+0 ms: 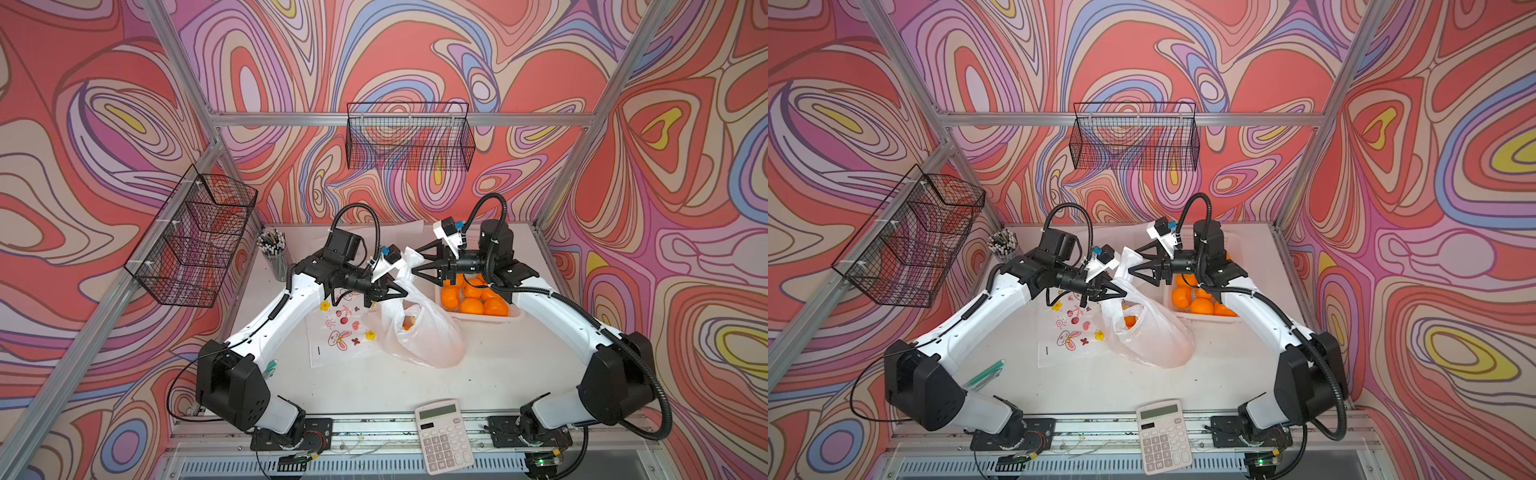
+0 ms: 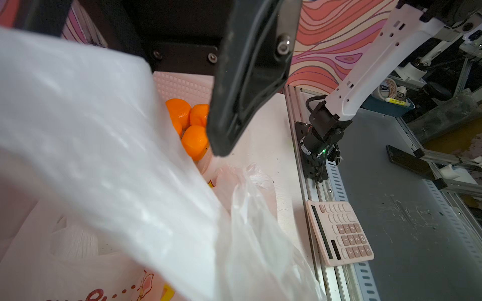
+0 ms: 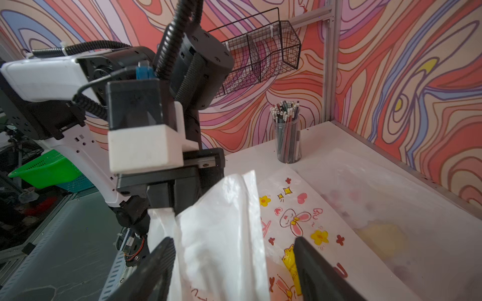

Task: Place the oranges into plastic bags & tie knots
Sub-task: Tie the plastic bag at the center of the board.

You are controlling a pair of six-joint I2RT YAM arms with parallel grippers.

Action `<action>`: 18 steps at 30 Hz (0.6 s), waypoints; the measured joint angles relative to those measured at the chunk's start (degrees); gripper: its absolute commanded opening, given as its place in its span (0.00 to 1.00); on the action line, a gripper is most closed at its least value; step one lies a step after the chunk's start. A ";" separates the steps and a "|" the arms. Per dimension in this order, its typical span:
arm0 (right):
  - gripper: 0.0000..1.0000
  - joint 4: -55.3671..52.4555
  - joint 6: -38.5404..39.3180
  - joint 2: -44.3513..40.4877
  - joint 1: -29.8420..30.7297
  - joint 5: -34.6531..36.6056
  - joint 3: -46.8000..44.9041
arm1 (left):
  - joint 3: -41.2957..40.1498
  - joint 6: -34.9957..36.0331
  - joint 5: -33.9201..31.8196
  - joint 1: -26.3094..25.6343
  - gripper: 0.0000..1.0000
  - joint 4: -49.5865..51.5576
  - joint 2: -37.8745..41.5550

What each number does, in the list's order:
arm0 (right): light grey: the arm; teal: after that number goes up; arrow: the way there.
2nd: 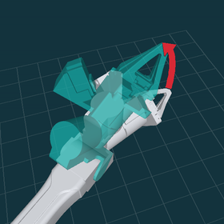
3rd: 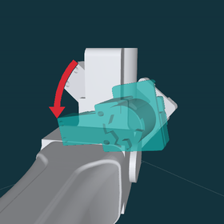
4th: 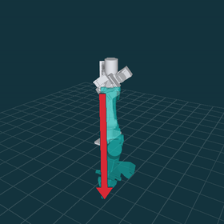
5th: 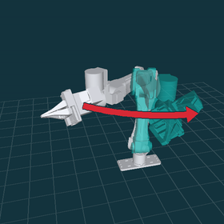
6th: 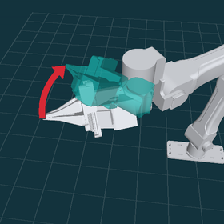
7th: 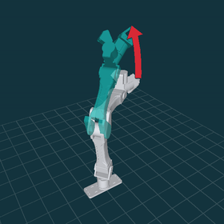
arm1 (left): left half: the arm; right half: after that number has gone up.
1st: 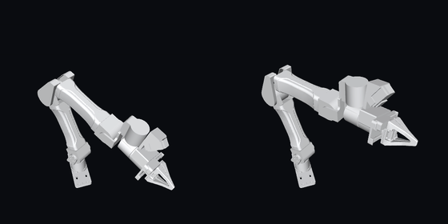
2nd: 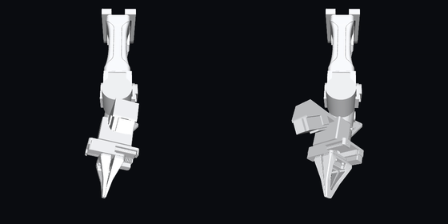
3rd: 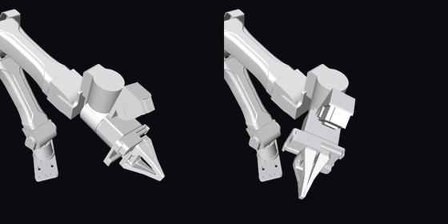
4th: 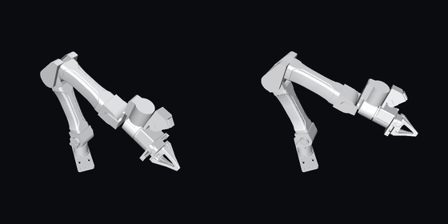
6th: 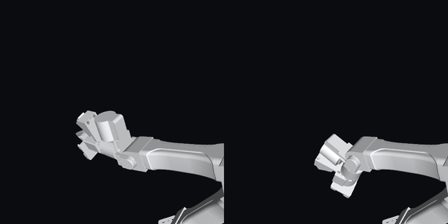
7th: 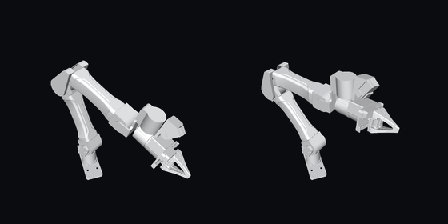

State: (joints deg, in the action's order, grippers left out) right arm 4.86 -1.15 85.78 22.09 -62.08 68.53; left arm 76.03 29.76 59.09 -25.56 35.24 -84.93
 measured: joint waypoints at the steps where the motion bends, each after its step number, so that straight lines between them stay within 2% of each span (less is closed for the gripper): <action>1: 0.37 1.31 -1.05 0.42 0.37 -0.81 0.20 | -0.02 0.00 -0.02 0.00 0.00 -0.07 0.00; 3: 0.02 3.54 -2.01 0.55 0.63 -2.51 0.26 | -0.07 0.00 -0.15 0.00 0.00 -0.22 0.00; 4: 0.00 4.57 -2.45 0.48 0.59 -3.37 0.26 | -0.07 0.00 -0.22 0.00 0.00 -0.33 0.00; 8: 0.00 3.10 -0.17 -1.60 -0.04 -5.16 -0.13 | -0.44 -0.02 -1.05 0.00 0.00 -0.90 0.11; 18: 0.00 -7.67 12.83 -14.25 -1.92 -9.44 -9.11 | -1.73 -0.42 -3.78 -0.66 0.00 -3.69 0.52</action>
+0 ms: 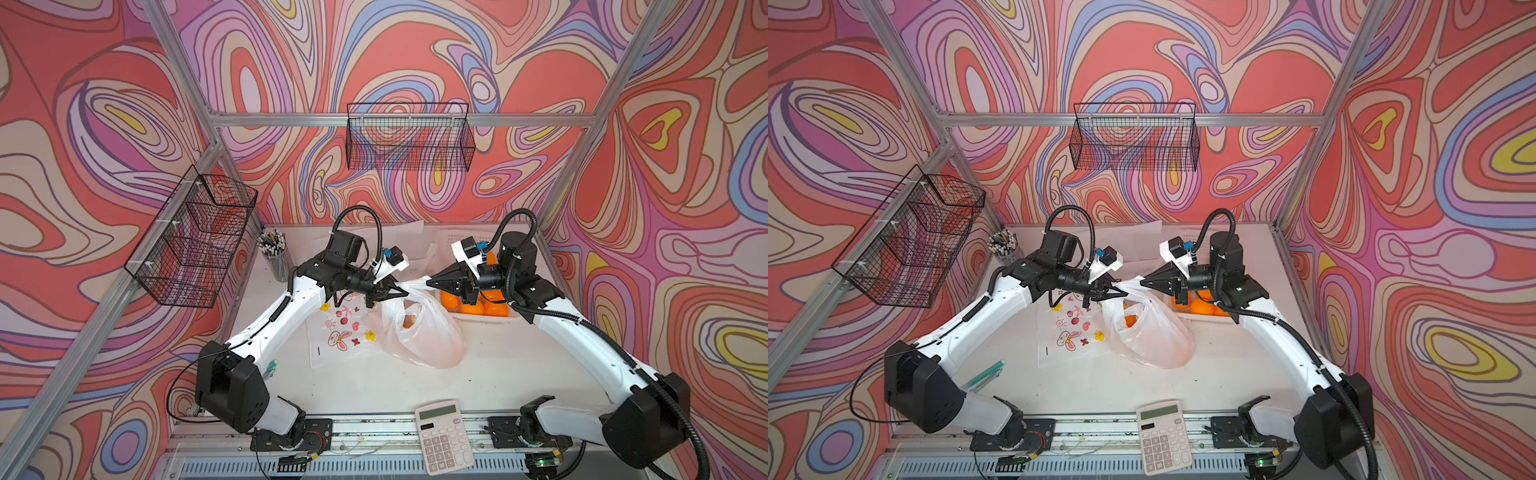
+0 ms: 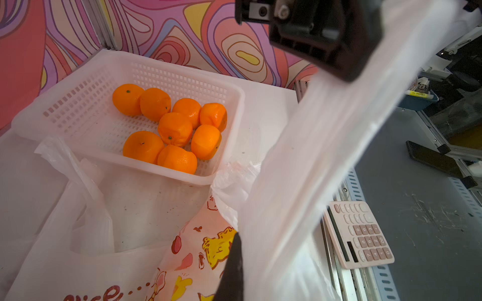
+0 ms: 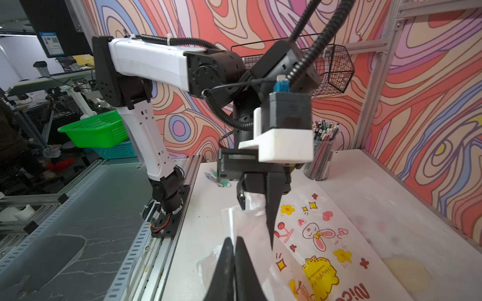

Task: Place the oranges into plastic bags & tie knots
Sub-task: Tie the plastic bag at the center of the board.

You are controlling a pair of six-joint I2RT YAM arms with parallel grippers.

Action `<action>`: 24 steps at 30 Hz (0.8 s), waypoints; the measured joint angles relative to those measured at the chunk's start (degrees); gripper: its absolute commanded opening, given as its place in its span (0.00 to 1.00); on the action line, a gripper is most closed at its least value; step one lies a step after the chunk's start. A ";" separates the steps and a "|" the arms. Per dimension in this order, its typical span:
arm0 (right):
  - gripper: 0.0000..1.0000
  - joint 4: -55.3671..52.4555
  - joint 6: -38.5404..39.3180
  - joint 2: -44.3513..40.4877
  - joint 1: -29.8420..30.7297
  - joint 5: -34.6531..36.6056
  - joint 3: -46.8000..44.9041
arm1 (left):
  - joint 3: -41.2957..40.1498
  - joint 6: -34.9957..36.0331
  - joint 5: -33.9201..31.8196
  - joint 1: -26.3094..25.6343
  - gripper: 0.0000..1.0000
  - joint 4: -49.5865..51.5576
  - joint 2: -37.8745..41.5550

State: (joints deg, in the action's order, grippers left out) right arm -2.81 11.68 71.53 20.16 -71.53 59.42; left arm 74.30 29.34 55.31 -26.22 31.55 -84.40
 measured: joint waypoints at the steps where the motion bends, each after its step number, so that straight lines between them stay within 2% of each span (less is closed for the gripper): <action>1: 0.00 -0.66 0.57 -0.22 0.00 -0.70 -0.87 | -0.20 -0.07 -0.31 0.00 0.00 -0.24 0.02; 5: 0.00 -4.98 2.34 0.00 0.00 -1.77 -2.34 | -1.05 -0.68 -1.90 0.00 0.00 -1.38 0.04; 8: 0.00 -9.14 3.72 0.02 -0.07 -0.20 0.31 | -1.70 -0.66 -2.56 0.00 0.00 -2.62 0.57; 11: 0.15 -10.67 2.99 0.11 -1.07 3.10 5.62 | -2.71 -0.57 -3.15 0.02 0.00 -4.46 1.55; 13: 0.17 -8.94 0.52 0.48 -2.58 5.38 8.81 | -3.30 -0.22 -3.54 0.07 0.00 -5.25 2.21; 14: 0.22 -7.69 -1.16 1.03 -3.37 6.43 10.21 | -3.61 0.04 -3.78 0.07 0.00 -5.66 2.51; 18: 0.32 -4.39 -6.43 6.47 -4.79 10.67 15.93 | -4.57 1.49 -4.59 0.07 0.00 -6.71 3.72; 24: 0.64 -6.29 -7.30 14.62 -3.13 12.00 18.69 | -4.66 4.59 -5.01 0.07 0.00 -7.34 4.76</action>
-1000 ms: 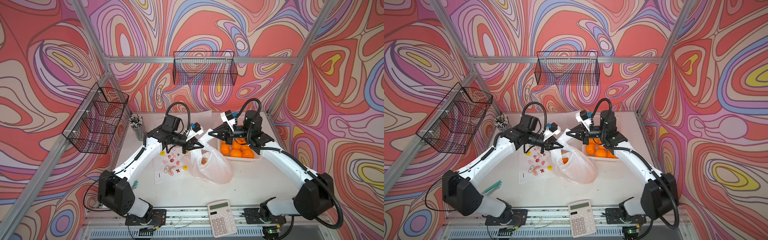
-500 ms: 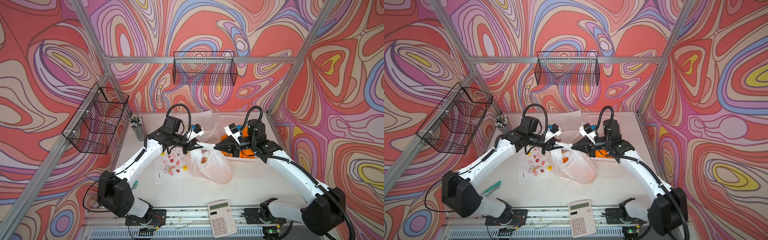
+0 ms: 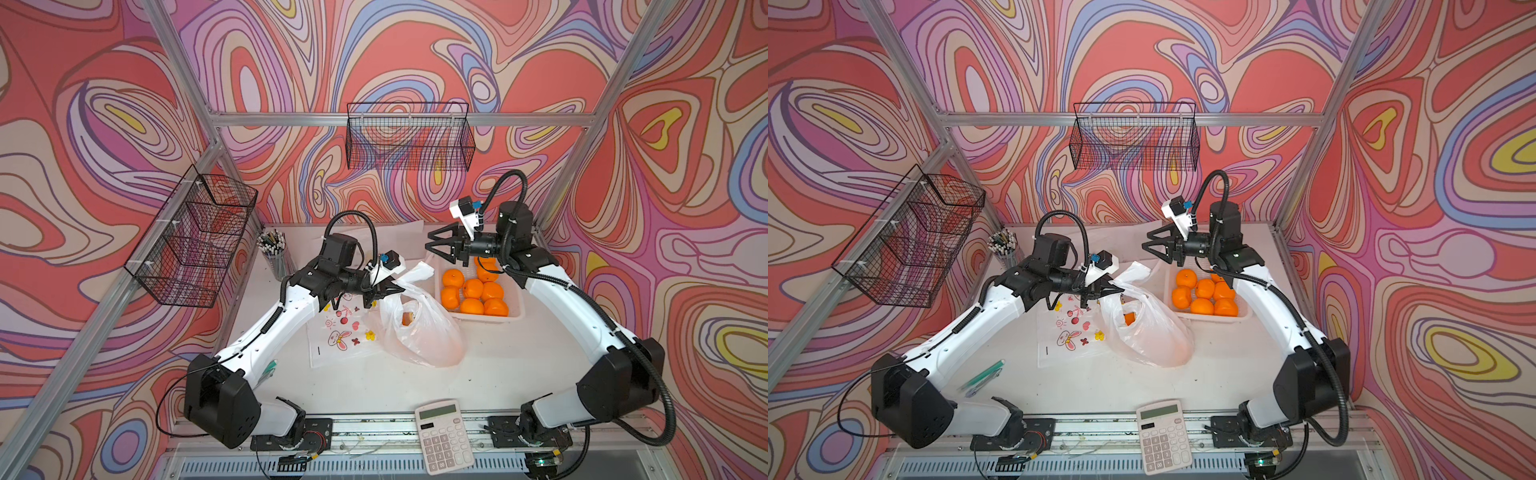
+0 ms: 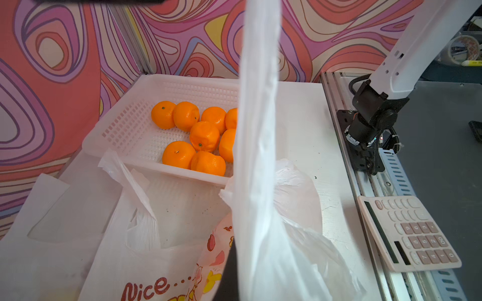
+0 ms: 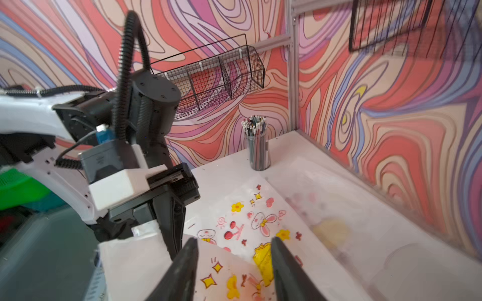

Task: Place the oranges into plastic bags & tie knots
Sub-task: Tie the plastic bag at the center of the board.

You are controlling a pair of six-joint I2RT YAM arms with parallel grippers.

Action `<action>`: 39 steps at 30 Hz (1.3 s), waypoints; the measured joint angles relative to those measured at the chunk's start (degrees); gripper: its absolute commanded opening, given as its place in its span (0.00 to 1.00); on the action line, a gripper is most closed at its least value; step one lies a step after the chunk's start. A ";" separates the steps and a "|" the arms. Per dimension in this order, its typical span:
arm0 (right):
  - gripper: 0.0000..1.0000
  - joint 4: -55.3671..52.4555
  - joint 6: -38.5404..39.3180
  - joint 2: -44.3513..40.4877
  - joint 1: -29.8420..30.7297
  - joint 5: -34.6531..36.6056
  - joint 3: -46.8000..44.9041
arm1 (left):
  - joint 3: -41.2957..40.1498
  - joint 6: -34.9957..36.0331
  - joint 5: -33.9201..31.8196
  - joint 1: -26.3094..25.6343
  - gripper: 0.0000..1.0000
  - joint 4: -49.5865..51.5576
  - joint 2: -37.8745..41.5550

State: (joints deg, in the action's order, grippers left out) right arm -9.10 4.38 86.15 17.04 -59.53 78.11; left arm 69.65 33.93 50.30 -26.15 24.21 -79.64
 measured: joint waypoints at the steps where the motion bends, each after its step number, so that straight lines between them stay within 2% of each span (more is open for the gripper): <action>1: 0.68 -1.01 0.70 0.37 0.96 -0.09 -0.20 | 0.00 0.61 -0.11 0.00 0.00 0.00 0.04; 7: 0.78 -3.87 5.03 -1.25 6.23 -2.86 -3.93 | 0.00 4.04 -1.14 0.00 0.00 0.11 0.07; 14: 0.79 -8.46 8.61 -2.43 8.68 -3.23 -7.23 | 0.00 9.03 -2.47 0.00 0.00 0.59 0.07; 27: 0.79 -9.64 7.72 -2.01 12.74 1.16 -8.98 | 0.00 12.37 -7.15 -1.42 0.00 1.29 2.21; 29: 0.74 -9.62 7.37 -1.70 13.11 1.90 -9.03 | 0.00 12.35 -7.91 -1.64 0.00 1.27 2.64; 33: 0.57 -9.75 7.19 -1.22 13.81 2.89 -9.07 | 0.00 11.98 -9.22 -1.75 0.00 1.22 3.30; 35: 0.40 -9.88 7.17 -1.14 13.81 3.39 -9.09 | 0.00 11.41 -10.10 -2.01 0.00 1.16 3.50; 38: 0.04 -10.34 7.34 -1.07 13.73 4.81 -9.07 | 0.00 10.32 -11.06 -2.43 0.00 1.05 3.82; 39: 0.00 -10.71 7.26 -1.05 13.66 5.49 -9.05 | -0.02 9.55 -11.45 -2.67 0.00 1.05 4.00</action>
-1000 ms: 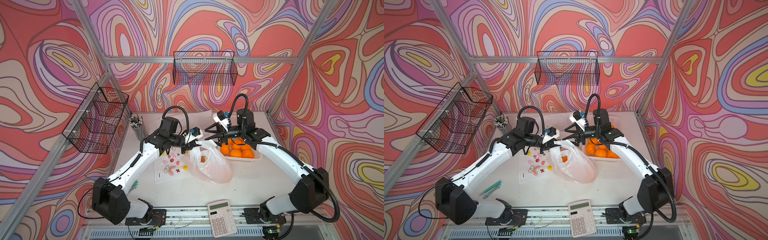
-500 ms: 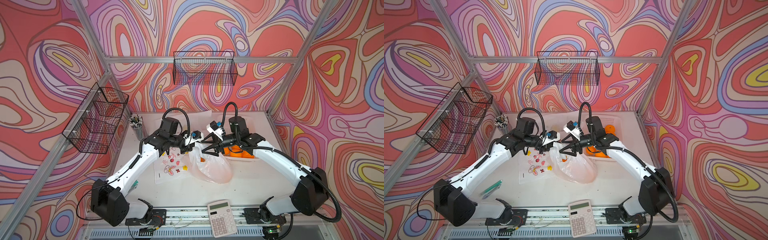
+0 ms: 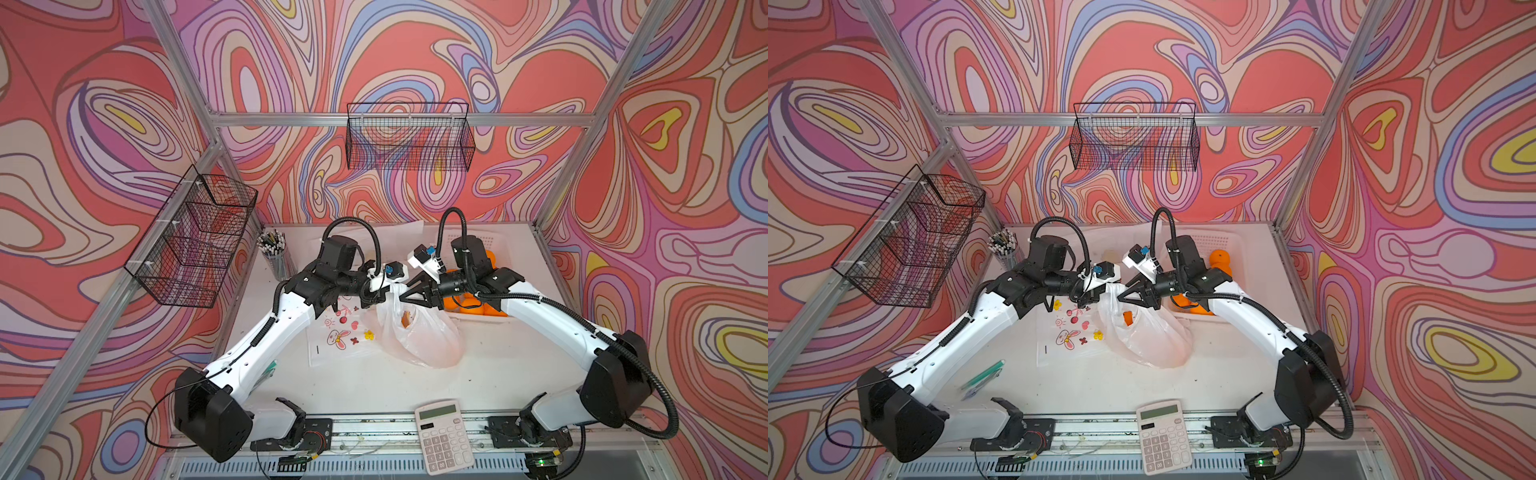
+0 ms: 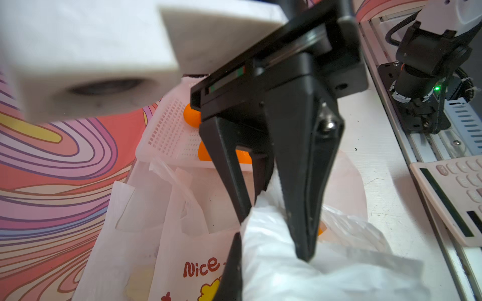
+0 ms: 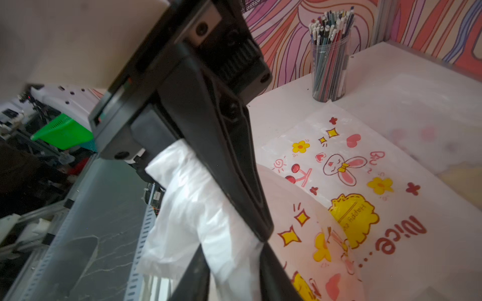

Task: Place the oranges into plastic bags & tie knots
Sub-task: Tie the plastic bag at the center of the board.

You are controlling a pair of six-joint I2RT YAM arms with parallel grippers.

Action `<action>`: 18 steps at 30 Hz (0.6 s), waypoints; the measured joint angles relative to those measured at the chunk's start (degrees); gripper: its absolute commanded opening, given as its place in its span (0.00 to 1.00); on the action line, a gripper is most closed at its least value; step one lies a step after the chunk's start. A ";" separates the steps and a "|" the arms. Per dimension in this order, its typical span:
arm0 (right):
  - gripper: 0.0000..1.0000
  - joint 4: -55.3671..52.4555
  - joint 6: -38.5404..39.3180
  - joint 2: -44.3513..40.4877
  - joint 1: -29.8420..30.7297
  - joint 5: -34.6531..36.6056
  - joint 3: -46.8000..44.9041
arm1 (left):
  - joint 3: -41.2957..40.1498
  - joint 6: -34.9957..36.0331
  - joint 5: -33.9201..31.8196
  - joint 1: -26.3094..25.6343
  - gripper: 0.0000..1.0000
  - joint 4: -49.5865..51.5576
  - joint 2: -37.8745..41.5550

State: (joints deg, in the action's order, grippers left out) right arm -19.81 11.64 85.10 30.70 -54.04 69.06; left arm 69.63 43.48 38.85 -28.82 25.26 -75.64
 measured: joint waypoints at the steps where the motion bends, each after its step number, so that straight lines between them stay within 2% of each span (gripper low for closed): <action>1: 0.00 -0.31 -0.15 0.00 0.02 0.72 0.04 | -0.13 -0.76 -0.57 -0.15 0.00 0.00 0.24; 5: 0.00 -1.09 0.37 -0.02 0.26 3.67 0.48 | -0.94 -3.48 -2.82 -0.39 0.00 -0.50 1.03; 10: 0.00 -1.51 1.73 -0.74 0.79 9.09 0.92 | -1.81 -6.14 -4.07 -0.39 0.14 -0.85 1.57; 18: 0.00 -0.22 6.10 -3.32 0.50 16.85 0.26 | -1.81 -7.34 -0.98 -0.07 0.23 -0.76 2.38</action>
State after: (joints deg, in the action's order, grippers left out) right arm -20.03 17.74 81.78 31.20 -37.19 69.32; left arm 67.81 36.14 37.87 -28.88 24.49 -73.25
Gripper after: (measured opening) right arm 0.047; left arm 0.197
